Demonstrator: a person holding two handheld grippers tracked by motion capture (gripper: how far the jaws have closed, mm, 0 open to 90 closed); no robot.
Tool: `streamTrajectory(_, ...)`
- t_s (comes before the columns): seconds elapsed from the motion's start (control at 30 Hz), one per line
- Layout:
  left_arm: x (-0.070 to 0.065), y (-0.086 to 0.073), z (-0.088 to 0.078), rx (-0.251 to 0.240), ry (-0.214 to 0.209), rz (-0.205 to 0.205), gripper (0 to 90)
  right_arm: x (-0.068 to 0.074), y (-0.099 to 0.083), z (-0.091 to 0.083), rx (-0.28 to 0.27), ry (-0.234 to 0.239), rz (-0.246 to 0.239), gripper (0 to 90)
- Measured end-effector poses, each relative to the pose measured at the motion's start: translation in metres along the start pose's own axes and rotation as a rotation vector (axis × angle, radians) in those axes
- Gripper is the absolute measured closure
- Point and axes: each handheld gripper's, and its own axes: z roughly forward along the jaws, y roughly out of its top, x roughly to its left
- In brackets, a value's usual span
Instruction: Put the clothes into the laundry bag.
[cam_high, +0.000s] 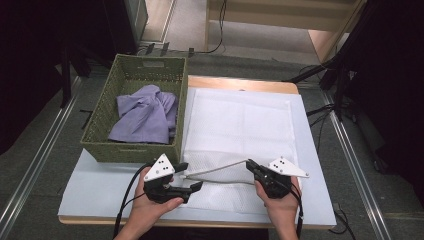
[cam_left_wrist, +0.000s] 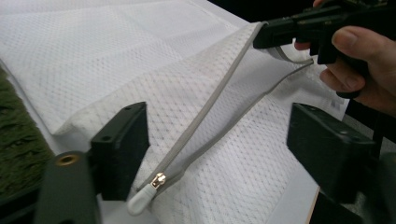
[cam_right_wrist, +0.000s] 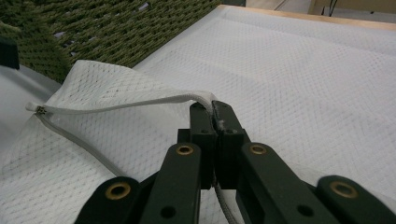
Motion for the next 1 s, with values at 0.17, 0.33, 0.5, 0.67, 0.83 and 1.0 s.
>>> streamTrajectory(0.17, 0.003, 0.007, -0.003, 0.0, 0.019, 0.007, 6.2, 0.001, -0.001, 0.001, 0.007, 0.003, -0.003, 89.0)
streamTrajectory(0.33, 0.008, 0.012, -0.008, -0.029, -0.017, -0.011, 0.0, 0.0, -0.001, 0.001, 0.008, 0.002, -0.005, 88.9)
streamTrajectory(0.5, 0.017, 0.021, -0.011, -0.031, 0.044, -0.015, 0.0, 0.0, -0.001, 0.001, 0.009, 0.003, -0.007, 88.9)
streamTrajectory(0.67, 0.027, 0.033, -0.015, -0.029, 0.074, 0.013, 0.0, 0.0, -0.002, 0.001, 0.012, 0.004, -0.005, 88.9)
streamTrajectory(0.83, 0.039, 0.047, -0.023, -0.039, 0.118, -0.002, 0.0, 0.001, -0.002, 0.001, 0.012, 0.003, -0.013, 88.9)
streamTrajectory(1.0, 0.055, 0.053, -0.029, -0.045, 0.126, -0.016, 0.0, 0.001, -0.002, 0.002, 0.017, 0.004, -0.011, 88.8)
